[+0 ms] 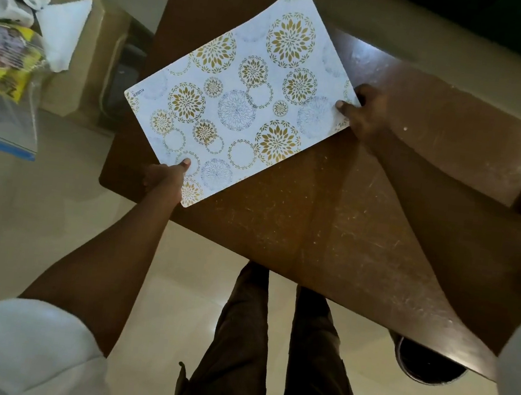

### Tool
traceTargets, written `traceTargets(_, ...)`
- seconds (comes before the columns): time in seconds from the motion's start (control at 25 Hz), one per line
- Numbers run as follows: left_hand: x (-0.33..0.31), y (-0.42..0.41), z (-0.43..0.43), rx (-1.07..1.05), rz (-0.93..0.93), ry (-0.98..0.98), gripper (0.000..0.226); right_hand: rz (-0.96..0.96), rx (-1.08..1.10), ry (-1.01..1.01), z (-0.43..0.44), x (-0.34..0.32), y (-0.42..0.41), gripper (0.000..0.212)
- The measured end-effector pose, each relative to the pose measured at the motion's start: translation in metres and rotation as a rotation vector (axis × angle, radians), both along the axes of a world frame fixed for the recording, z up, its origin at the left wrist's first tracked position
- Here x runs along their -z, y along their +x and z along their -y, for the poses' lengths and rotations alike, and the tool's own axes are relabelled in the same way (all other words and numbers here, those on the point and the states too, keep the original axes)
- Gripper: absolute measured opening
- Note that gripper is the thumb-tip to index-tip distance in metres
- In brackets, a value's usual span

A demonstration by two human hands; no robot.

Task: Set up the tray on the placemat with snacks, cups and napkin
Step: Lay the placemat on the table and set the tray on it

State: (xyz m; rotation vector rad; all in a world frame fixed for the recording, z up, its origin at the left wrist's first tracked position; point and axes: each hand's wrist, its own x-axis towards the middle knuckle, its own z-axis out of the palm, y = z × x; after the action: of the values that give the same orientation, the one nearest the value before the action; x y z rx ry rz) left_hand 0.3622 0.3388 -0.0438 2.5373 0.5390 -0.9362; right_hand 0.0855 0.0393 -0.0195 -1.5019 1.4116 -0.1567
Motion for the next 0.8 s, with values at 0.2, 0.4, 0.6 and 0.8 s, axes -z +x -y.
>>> traceTargets(0.2,-0.001,-0.026,0.026,0.278,0.125,0.017,0.072,0.174,0.308,0.114,-0.022,-0.003,-0.087,0.032)
traceTargets(0.4,0.000,-0.070,0.058,0.430,0.107,-0.088,0.061,0.147,0.622,0.148,-0.065,-0.012,-0.182,0.029)
traceTargets(0.6,-0.004,-0.117,0.074,0.594,0.126,-0.104,0.055,-0.012,0.704,0.145,-0.127,-0.009,-0.239,0.039)
traceTargets(0.8,-0.005,-0.137,0.069,0.762,0.110,-0.075,0.057,-0.248,0.668,0.058,-0.174,-0.004,-0.259,0.043)
